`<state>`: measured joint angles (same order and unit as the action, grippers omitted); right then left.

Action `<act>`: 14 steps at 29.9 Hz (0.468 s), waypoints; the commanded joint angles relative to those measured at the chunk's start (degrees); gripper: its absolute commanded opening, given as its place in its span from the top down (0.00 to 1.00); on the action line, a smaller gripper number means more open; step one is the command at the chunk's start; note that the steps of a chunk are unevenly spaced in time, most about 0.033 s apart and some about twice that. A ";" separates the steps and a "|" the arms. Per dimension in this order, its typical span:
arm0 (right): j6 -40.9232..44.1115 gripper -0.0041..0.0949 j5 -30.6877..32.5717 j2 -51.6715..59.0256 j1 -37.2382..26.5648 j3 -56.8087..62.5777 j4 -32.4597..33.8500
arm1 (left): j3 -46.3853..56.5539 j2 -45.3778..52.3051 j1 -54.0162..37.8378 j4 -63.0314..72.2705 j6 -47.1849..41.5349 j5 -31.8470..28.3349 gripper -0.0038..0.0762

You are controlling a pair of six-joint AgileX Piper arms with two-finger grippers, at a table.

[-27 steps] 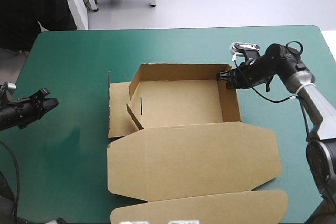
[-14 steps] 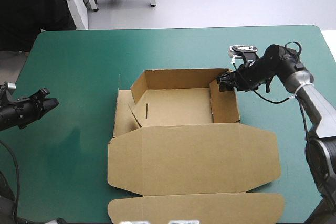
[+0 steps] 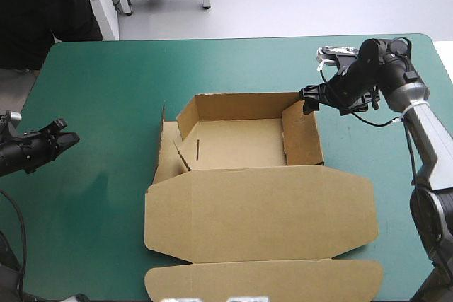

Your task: Fold the box

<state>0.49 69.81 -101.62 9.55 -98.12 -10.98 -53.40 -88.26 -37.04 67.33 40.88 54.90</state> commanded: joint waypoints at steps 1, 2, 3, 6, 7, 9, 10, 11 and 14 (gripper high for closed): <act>2.64 0.15 2.02 2.61 2.45 -2.58 3.96 | -1.32 2.11 -0.06 3.32 0.26 1.50 0.96; 3.48 0.15 2.02 2.61 3.31 -2.58 4.76 | -1.32 2.11 -0.06 3.21 0.26 1.50 0.96; 3.63 0.15 2.02 2.61 4.20 -2.58 5.38 | -1.32 2.11 -0.06 2.92 0.26 1.50 0.96; 4.79 0.15 2.02 2.73 6.38 -2.58 6.67 | -1.32 2.11 -0.06 2.31 0.26 1.50 0.96; 5.00 0.15 2.14 2.95 6.83 -2.58 6.82 | -1.32 2.11 -0.06 2.31 0.26 1.50 0.96; 5.14 0.15 2.14 3.37 7.57 -2.58 6.42 | -1.32 2.11 -0.06 2.31 -0.29 1.50 0.96; 5.14 0.16 2.14 3.84 7.69 -2.37 6.42 | -1.32 2.11 -0.06 2.21 -0.29 1.50 0.96; 5.31 0.16 2.14 4.37 7.69 -1.91 6.42 | -1.32 2.11 -0.06 2.23 -0.29 1.50 0.96; 6.96 0.16 2.14 5.40 7.69 -0.57 6.98 | -1.32 2.11 -0.06 2.34 -0.29 1.03 0.96</act>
<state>6.38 70.84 -100.26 17.25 -98.09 -5.08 -53.40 -88.26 -37.04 66.62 40.82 54.95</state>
